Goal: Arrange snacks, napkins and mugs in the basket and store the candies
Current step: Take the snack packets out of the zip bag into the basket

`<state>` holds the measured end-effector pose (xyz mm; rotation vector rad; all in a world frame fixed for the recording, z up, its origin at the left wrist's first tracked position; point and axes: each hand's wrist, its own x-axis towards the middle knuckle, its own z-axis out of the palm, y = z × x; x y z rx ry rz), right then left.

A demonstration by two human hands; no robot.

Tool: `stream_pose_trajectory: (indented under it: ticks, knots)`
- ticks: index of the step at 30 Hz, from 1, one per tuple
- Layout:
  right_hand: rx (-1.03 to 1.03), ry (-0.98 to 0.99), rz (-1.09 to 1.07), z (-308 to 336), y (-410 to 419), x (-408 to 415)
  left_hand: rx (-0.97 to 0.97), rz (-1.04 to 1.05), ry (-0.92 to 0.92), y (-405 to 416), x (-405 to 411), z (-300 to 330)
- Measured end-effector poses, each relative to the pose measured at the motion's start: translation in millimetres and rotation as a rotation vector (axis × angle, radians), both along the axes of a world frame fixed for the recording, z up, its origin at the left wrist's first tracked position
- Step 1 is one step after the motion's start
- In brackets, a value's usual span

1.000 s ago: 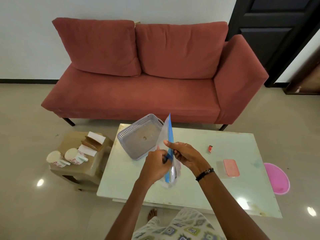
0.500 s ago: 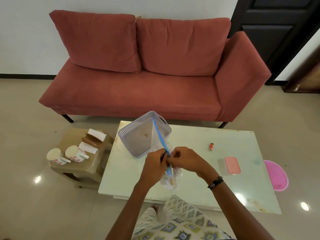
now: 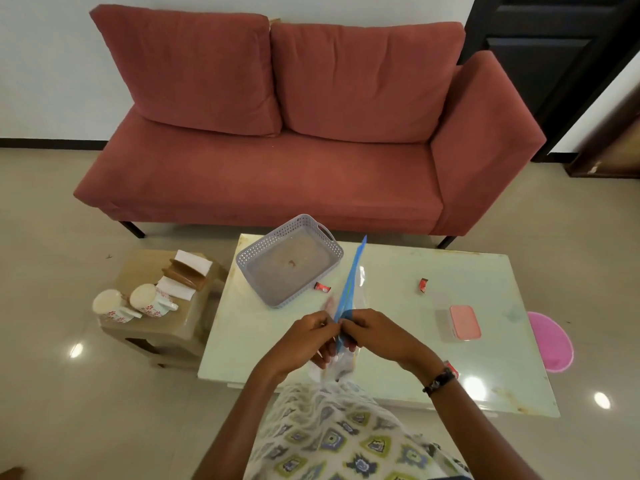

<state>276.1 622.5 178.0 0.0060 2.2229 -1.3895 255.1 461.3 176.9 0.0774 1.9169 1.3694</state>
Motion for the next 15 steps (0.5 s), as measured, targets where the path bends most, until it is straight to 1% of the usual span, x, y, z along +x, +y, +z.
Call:
stream_pose_trajectory:
  ticks: [3, 6, 8, 12, 15]
  knots:
    - [-0.089, -0.038, 0.006, -3.9, 4.4, -0.5, 0.007, -0.042, -0.014, -1.7, -1.7, 3.6]
    - [-0.117, -0.050, 0.010, -5.8, 6.2, 2.1, -0.038, -0.164, -0.052, -3.0, -5.6, 8.0]
    - [-0.126, -0.056, 0.004, -5.4, 5.7, 4.4, -0.027, -0.229, -0.089, -3.1, -5.2, 10.5]
    - [-0.179, -0.134, -0.067, -0.5, 9.6, 4.3, 0.061, -0.144, -0.059, 0.9, -1.5, 12.3]
    - [-0.163, -0.247, -0.051, 8.7, 15.1, 0.4, 0.106, -0.096, -0.030, 5.9, 2.4, 9.5]
